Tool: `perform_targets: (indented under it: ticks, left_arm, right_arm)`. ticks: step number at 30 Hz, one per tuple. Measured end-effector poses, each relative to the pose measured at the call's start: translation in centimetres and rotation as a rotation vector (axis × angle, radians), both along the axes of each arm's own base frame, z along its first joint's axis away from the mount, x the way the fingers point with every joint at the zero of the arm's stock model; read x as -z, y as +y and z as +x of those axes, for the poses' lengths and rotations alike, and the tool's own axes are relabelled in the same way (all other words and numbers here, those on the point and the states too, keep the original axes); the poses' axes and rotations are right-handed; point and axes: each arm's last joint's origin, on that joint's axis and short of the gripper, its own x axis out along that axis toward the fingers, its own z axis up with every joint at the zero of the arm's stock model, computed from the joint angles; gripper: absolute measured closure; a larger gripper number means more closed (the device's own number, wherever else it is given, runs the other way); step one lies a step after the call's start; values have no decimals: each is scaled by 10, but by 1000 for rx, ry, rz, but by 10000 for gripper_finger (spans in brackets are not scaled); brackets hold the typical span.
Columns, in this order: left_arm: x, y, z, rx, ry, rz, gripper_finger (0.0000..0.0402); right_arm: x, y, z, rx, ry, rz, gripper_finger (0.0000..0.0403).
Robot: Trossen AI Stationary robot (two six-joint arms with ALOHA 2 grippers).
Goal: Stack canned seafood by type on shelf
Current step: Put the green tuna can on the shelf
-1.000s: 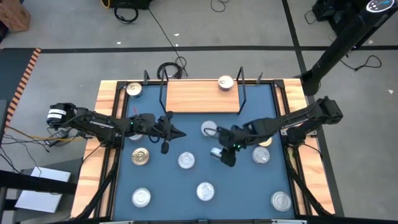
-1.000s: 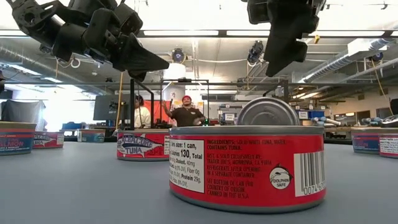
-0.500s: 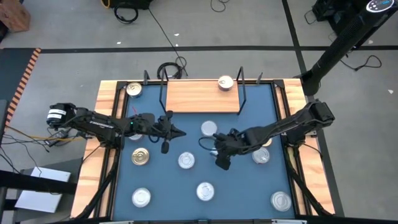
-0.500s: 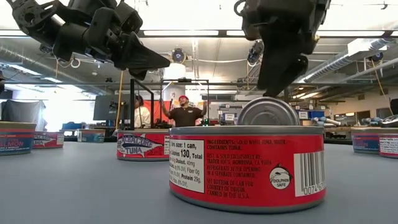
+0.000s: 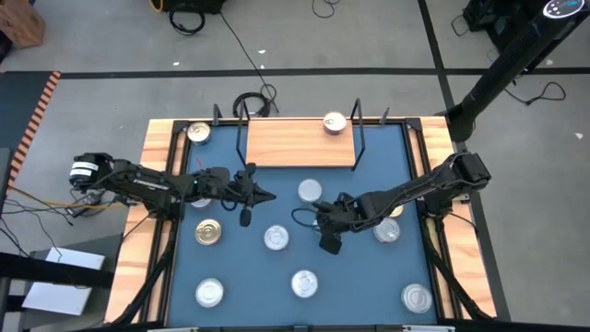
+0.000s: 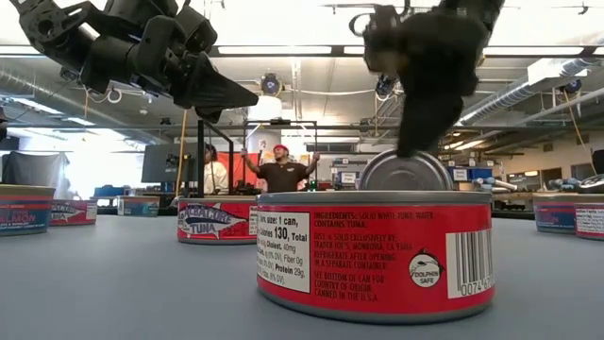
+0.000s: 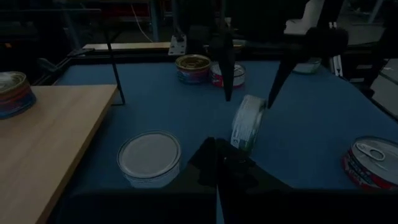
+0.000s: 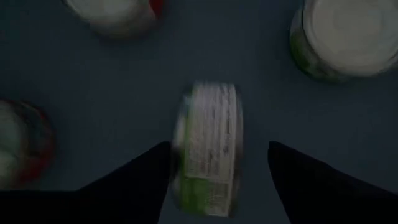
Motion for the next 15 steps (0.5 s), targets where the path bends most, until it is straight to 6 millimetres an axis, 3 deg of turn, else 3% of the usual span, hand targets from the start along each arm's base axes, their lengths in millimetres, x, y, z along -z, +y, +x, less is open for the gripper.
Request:
perform_targets:
  ticks: [10,15]
  left_arm:
    - [0,0,0,0,-2,0,401]
    - [0,0,0,0,-4,0,401]
  right_arm:
    - [0,-2,-2,-36,24,-7,117]
    - [0,-1,-2,-84,31,-7,157]
